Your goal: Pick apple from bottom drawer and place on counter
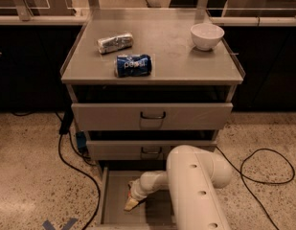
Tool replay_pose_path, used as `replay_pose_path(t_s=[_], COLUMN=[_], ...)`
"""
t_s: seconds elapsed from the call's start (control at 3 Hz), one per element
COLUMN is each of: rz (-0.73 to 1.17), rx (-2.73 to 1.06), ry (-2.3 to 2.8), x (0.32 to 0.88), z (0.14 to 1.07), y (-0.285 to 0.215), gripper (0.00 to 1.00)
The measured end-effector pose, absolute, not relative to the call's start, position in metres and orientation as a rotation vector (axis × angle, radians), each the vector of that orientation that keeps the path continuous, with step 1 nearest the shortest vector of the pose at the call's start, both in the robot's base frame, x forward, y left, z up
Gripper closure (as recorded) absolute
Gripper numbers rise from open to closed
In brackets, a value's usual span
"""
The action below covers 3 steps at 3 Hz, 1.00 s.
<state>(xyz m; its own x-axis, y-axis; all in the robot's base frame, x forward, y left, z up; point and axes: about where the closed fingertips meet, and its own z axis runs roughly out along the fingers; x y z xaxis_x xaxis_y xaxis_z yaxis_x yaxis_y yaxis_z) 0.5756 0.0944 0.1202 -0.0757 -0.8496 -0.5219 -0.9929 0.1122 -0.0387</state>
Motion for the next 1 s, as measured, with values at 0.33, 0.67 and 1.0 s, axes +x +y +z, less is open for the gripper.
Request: replay_pose_path(t_s=[0.33, 0.67, 1.0], rz=[0.463, 0.463, 0.463], rx=[-1.789, -1.789, -1.789], ry=[1.981, 1.981, 1.981], x=[0.5756, 0.5756, 0.5755], z=[0.1202, 0.1202, 0.1201], y=[0.0945, 0.0945, 0.0945], gripper=[0.5, 0.48, 0.16])
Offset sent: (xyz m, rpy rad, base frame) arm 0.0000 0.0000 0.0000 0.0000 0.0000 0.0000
